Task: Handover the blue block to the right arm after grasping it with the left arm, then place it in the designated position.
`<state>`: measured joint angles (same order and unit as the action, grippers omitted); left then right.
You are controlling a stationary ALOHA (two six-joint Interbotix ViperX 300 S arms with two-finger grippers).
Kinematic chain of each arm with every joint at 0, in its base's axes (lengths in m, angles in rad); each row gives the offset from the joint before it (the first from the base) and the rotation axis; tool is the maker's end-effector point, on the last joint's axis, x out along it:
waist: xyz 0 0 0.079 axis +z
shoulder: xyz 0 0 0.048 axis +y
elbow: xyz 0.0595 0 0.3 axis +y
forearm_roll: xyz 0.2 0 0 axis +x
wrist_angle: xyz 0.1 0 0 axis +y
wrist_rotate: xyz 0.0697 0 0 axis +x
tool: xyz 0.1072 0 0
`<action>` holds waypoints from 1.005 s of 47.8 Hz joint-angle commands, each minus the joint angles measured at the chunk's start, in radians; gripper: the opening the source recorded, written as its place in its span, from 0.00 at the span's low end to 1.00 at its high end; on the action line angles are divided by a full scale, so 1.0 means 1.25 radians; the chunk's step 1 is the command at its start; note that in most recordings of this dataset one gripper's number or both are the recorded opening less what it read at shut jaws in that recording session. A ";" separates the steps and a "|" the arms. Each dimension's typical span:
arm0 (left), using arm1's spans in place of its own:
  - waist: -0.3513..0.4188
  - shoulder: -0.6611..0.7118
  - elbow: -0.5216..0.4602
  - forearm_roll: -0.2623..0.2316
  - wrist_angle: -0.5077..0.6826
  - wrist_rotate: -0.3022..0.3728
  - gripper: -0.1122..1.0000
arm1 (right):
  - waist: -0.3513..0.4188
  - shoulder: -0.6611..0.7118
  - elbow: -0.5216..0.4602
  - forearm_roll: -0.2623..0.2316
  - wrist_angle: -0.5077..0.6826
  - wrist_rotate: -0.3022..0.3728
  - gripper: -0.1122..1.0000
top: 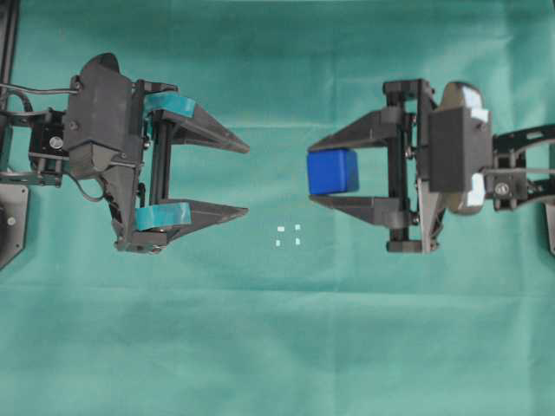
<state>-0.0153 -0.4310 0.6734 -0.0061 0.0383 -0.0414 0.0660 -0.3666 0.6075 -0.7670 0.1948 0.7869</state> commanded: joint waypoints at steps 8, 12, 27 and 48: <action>0.000 -0.010 -0.016 -0.001 -0.004 0.000 1.00 | 0.026 -0.015 -0.010 0.059 0.094 -0.004 0.57; 0.000 -0.010 -0.016 0.000 -0.004 0.000 1.00 | 0.036 -0.015 -0.010 0.069 0.124 -0.004 0.57; 0.000 -0.010 -0.016 -0.001 -0.002 0.000 1.00 | 0.049 -0.015 -0.010 0.085 0.157 -0.004 0.57; 0.000 -0.010 -0.016 -0.001 -0.004 0.000 1.00 | 0.050 0.015 -0.010 0.098 0.151 0.001 0.57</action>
<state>-0.0153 -0.4310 0.6734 -0.0061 0.0383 -0.0414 0.1258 -0.3528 0.6075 -0.6519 0.3927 0.7869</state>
